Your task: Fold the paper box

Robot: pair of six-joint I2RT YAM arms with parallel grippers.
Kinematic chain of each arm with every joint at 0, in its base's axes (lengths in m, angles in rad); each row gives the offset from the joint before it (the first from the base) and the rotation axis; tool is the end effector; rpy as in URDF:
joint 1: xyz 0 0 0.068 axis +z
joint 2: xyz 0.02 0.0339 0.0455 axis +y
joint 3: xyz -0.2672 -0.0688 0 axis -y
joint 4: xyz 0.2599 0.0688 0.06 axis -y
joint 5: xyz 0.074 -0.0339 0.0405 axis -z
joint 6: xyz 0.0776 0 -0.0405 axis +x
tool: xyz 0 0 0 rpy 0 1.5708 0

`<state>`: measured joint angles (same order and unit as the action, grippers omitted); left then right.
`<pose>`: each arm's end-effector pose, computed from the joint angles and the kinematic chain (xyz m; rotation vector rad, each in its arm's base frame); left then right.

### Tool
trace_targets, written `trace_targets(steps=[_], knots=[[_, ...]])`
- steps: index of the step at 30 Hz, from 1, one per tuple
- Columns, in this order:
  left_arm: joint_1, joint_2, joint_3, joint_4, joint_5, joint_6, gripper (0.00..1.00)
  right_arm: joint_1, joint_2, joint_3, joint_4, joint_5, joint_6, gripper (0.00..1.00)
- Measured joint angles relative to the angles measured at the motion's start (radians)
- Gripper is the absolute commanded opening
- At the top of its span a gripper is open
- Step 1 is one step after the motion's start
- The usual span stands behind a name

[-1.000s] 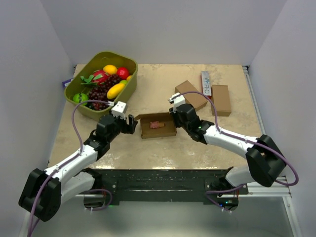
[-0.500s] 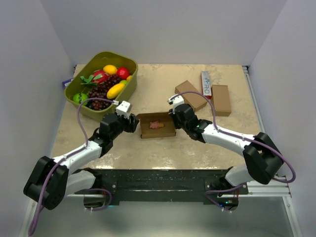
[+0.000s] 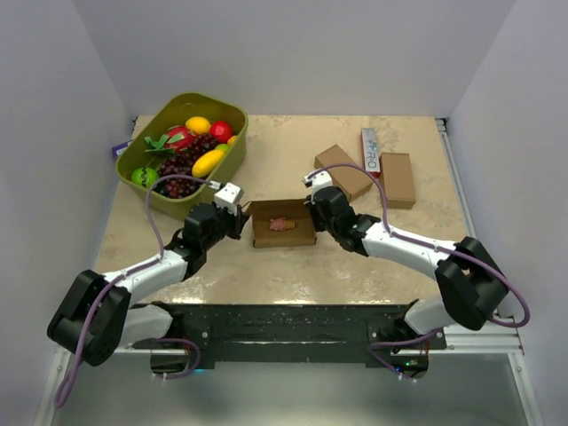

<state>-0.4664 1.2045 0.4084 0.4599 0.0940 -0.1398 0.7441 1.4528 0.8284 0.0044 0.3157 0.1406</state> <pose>0.2573 -0.1377 0.1693 0.3785 1.8997 -0.4971 0.2773 0.2225 0.1897 -0.4715 2.1085 0.1647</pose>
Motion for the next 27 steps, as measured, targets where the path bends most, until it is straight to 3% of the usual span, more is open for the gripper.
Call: trace_targets(steps=[7,27], knots=[[-0.027,0.039,0.047,-0.014,-0.011,-0.026,0.01,-0.001,0.002,0.016,-0.005,0.050,0.054,0.08],[-0.232,0.187,0.151,-0.006,-0.356,-0.140,0.00,0.005,0.028,0.014,-0.027,0.170,0.237,0.04]])
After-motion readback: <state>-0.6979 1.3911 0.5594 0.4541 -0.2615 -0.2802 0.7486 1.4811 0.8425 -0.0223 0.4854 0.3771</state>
